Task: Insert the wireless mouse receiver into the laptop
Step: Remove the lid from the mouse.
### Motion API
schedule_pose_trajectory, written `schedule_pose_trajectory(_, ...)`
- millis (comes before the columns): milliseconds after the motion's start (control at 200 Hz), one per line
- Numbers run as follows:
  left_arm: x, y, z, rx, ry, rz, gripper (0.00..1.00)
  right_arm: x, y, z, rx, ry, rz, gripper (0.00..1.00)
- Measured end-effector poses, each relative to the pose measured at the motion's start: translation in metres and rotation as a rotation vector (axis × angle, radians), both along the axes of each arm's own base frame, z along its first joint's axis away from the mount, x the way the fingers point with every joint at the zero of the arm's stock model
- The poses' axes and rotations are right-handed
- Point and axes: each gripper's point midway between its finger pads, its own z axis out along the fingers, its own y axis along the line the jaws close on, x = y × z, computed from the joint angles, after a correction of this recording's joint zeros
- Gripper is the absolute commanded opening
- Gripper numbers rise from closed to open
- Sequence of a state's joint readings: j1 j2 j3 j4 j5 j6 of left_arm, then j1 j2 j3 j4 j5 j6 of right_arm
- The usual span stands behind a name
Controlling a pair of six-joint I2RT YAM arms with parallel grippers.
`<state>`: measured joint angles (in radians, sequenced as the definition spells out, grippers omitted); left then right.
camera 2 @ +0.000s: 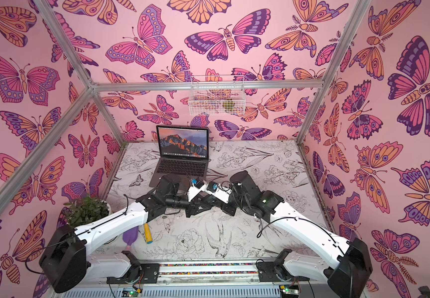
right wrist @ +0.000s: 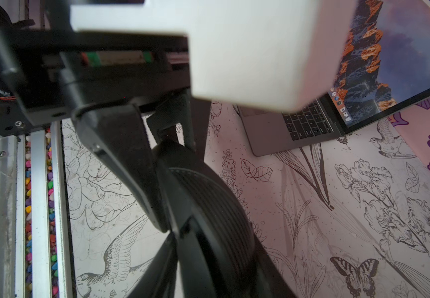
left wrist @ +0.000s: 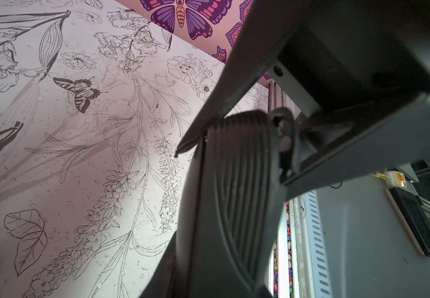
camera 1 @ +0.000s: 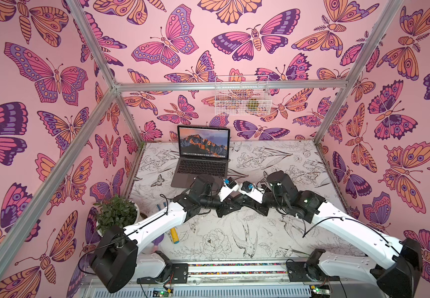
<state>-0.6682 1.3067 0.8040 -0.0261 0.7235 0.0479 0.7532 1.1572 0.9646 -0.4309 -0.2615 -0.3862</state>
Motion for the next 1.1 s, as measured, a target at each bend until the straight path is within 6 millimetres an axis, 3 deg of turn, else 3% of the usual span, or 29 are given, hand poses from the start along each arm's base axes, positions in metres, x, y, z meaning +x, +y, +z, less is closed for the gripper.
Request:
schedule_pose_trajectory(731,0.013,-0.001,0.005,-0.014,-0.018,0.026,0.00,0.006,-0.010,0.006,0.070,0.099,-0.031,0.41)
schedule_pose_trajectory(861,0.026,0.009,-0.008,0.027,0.038,0.106,0.00,0.017,-0.020,0.006,0.074,0.109,-0.100,0.45)
schedule_pose_trajectory(1007,0.037,0.017,-0.020,0.059,0.086,0.172,0.00,0.024,-0.026,0.006,0.092,0.136,-0.148,0.26)
schedule_pose_trajectory(1097,0.038,0.017,-0.021,0.059,0.100,0.178,0.00,0.025,-0.026,0.006,0.109,0.149,-0.158,0.26)
